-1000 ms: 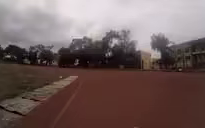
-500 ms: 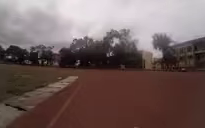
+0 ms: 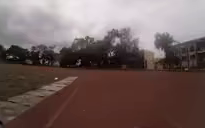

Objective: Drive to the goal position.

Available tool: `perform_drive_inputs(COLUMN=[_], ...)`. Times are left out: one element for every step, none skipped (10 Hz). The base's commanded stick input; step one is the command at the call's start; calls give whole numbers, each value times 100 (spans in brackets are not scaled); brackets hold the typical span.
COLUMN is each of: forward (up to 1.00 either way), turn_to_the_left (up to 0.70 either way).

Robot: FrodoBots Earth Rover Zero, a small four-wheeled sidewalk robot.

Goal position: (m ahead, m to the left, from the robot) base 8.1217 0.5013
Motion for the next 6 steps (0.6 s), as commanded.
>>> perform_drive_inputs(forward=[100,100,100,100,100,100], turn_to_the_left=[0,0,0,0,0,0])
